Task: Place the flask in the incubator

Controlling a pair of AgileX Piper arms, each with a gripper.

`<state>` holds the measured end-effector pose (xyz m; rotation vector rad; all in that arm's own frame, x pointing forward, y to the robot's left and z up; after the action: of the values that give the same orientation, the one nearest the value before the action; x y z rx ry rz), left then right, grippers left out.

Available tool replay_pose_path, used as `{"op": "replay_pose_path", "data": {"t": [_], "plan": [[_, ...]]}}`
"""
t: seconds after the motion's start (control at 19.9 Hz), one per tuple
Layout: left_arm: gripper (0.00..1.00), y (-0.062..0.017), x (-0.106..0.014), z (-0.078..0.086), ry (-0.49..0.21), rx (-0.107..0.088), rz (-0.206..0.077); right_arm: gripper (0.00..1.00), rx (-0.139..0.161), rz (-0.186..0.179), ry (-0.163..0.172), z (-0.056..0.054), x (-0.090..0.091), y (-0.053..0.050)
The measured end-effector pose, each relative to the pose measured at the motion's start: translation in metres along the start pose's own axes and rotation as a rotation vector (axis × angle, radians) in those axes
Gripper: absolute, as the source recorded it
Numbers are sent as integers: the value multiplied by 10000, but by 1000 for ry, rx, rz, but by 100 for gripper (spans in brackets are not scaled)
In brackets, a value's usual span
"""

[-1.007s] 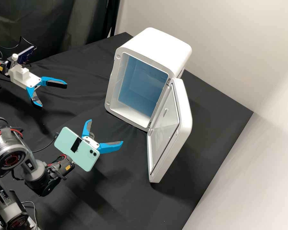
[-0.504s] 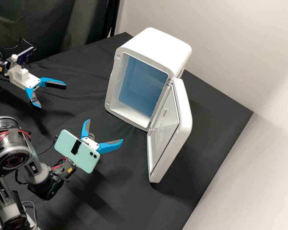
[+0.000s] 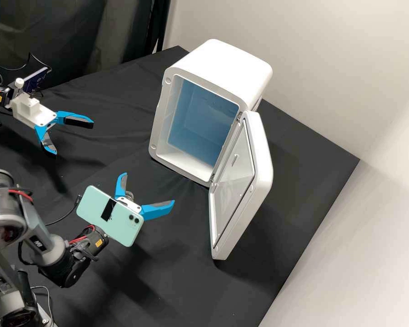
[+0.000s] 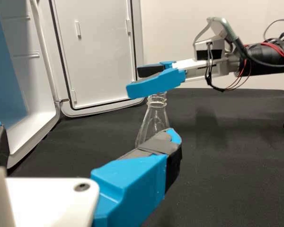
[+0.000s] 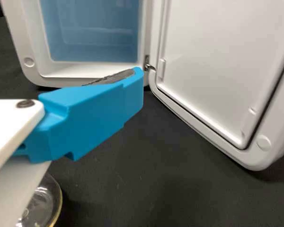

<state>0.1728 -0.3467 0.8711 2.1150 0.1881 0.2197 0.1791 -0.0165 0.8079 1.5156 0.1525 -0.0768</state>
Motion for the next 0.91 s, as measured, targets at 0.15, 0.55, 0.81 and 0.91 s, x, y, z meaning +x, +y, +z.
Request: {"op": "replay_pose_path", "data": {"t": [0.15,0.55,0.81,0.91], "plan": [[100,-2,3,8,-4,0,-1,100,103,134,-16,-21,-152,228],[100,-4,8,22,-11,1,-3,100,198,316,72,-210,-369,473],[100,-4,8,22,-11,1,-3,100,187,290,93,-245,-369,452],[100,-4,8,22,-11,1,-3,100,159,257,113,-281,-372,425]]}}
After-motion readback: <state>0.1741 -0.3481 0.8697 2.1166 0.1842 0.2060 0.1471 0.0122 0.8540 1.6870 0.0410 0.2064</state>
